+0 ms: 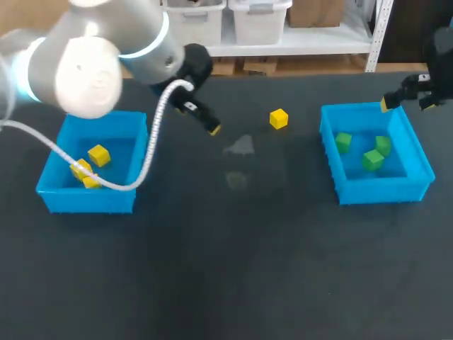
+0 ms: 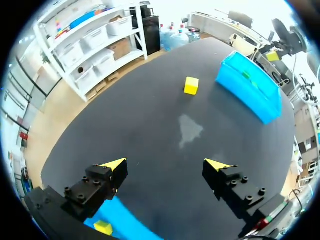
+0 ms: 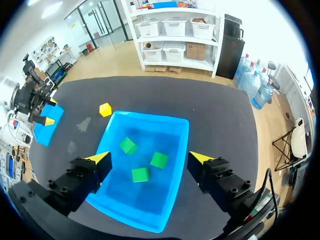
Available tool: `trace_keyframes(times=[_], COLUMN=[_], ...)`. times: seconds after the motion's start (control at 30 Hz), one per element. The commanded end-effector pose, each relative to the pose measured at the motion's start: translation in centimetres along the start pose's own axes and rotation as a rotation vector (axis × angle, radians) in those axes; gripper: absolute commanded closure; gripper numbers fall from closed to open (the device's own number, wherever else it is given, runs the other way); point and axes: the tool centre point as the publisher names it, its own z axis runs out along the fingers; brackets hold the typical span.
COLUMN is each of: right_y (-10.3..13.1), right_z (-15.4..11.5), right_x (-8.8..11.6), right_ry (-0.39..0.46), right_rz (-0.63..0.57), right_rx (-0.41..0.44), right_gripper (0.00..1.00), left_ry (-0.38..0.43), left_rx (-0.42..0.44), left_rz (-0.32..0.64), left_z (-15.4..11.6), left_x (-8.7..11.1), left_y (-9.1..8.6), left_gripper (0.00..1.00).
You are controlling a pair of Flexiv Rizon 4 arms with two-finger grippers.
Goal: Put the green cubes in the right bin and the yellow cubes in the left bin.
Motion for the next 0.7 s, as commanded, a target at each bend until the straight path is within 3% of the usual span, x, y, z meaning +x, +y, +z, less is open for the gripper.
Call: trace_keyframes(times=[0.03, 0.37, 0.7], right_y=[0.1, 0.1, 0.1], right_z=[-0.1, -0.1, -0.1], right_x=[0.1, 0.1, 0.1], right_ry=[-0.003, -0.003, -0.003], right_rz=[0.001, 0.001, 0.001], right_rx=[0.004, 0.004, 0.004], right_gripper=[0.0, 0.0, 0.0], left_ry=[0.041, 0.081, 0.132], left_rx=[0.01, 0.036, 0.031], left_rz=[0.025, 0.101, 0.135], left_z=[3.1, 7.2, 10.7], left_x=[-4.0, -8.1, -11.1], left_y=[-0.9, -3.4, -4.2], left_gripper=[0.0, 0.0, 0.0])
